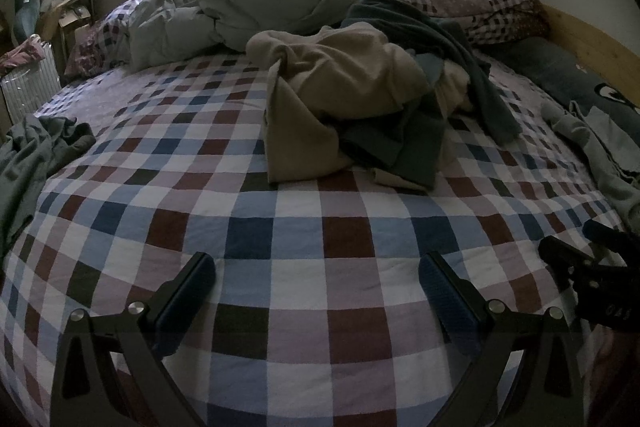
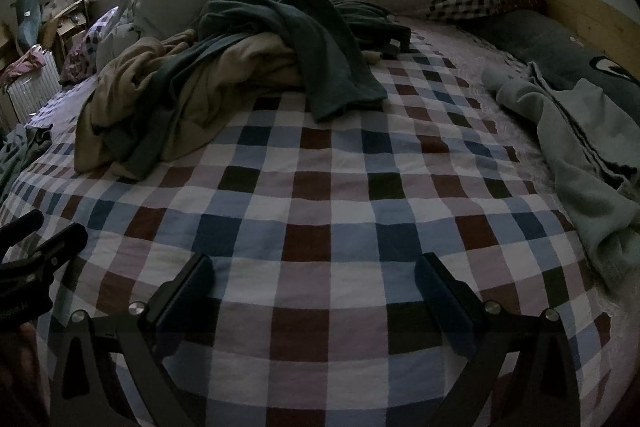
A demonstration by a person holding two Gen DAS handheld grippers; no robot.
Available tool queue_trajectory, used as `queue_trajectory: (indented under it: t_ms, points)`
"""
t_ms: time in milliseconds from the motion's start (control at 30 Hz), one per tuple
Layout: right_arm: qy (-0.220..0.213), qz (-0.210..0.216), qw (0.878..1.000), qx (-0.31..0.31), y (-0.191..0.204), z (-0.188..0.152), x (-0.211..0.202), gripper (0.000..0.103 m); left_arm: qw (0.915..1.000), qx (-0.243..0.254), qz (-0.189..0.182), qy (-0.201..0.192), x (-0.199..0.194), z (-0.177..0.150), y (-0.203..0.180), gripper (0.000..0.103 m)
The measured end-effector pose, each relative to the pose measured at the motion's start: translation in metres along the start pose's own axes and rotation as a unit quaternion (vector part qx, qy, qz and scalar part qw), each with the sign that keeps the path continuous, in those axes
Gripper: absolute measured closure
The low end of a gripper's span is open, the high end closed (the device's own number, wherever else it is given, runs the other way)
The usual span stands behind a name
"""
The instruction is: Fold clothes
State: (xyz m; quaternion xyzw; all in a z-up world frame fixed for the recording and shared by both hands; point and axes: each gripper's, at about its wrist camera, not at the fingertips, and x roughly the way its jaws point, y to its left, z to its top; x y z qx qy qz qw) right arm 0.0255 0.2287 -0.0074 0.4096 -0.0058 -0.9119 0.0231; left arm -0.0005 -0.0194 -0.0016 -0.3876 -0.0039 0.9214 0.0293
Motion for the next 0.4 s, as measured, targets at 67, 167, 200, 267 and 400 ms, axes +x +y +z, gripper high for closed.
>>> queue_trajectory:
  t_ms: [67,167,200,267,400]
  points:
    - [0.001,0.004,1.000,0.003,-0.0012,0.0001,0.0000,0.000,1.0000,-0.001,-0.001,0.000,0.0000,0.0000,0.0006,0.000]
    - [0.000,0.005,1.000,0.005,-0.0013,0.0000,-0.0005,0.000,1.0000,-0.002,-0.002,-0.001,0.0004,-0.0002,0.0007,0.000]
    - [0.001,0.005,1.000,0.005,-0.0012,0.0001,-0.0004,0.000,1.0000,-0.002,-0.002,-0.001,0.0003,-0.0004,0.0007,0.000]
    - [0.001,0.005,1.000,0.006,-0.0012,0.0000,-0.0003,0.000,1.0000,-0.003,-0.003,-0.002,0.0001,-0.0008,0.0010,0.000]
    - [0.001,0.005,1.000,0.007,-0.0005,-0.0005,-0.0006,0.000,1.0000,-0.004,-0.003,-0.003,0.0000,-0.0008,0.0012,0.000]
